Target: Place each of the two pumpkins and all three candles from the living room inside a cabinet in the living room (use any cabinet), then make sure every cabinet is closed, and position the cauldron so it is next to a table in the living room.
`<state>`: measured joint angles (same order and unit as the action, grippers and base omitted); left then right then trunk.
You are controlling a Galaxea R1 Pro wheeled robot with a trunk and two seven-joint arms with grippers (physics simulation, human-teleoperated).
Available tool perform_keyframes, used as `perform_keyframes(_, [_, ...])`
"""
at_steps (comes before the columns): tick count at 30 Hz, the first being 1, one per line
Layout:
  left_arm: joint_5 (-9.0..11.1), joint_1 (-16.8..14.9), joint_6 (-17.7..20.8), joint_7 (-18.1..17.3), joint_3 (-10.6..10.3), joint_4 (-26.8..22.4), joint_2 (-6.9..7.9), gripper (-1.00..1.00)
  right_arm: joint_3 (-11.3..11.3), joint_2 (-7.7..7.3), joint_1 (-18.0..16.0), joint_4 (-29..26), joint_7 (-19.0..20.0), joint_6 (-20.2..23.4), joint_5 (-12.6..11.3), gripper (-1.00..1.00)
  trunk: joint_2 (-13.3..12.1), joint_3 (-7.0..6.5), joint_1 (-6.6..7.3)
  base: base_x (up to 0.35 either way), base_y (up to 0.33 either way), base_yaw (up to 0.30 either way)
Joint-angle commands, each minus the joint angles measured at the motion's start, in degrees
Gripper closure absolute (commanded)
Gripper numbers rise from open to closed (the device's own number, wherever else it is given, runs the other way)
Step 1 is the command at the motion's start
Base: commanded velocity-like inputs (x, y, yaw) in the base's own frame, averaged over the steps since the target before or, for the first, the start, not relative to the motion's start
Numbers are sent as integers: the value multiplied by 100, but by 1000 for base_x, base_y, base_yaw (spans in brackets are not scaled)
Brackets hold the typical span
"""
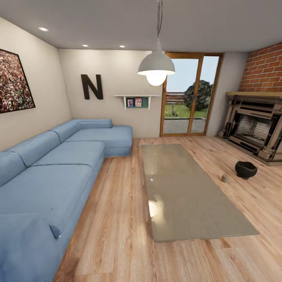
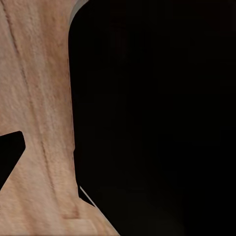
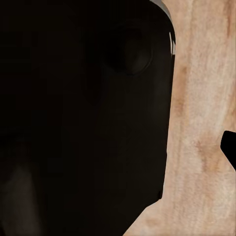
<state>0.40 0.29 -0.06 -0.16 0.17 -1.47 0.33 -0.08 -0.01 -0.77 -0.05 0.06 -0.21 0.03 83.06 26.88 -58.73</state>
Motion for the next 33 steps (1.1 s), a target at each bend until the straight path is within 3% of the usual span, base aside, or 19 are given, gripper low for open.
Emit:
perform_keyframes(1, [4, 4, -1, -2, 1, -11, 1, -100, -4, -1, -2, -2, 1, -3, -1, -100, 2, 5, 1, -27, -21, 0])
perform_keyframes(12, [4, -1, -3, -2, 1, -14, 0, -100, 10, -7, -2, -1, 12, -116, 25, -100, 2, 5, 1, -5, -4, -192])
perform_keyframes(22, [4, -2, -3, -2, 1, -20, -7, -100, 7, -7, -2, 0, 14, -126, 8, -100, 2, 5, 1, -5, -5, -58])
perform_keyframes(33, [4, -3, -3, -2, 1, -20, -66, -100, 16, -7, -2, -4, 20, -130, 29, -100, 2, 5, 1, -205, -163, -270])
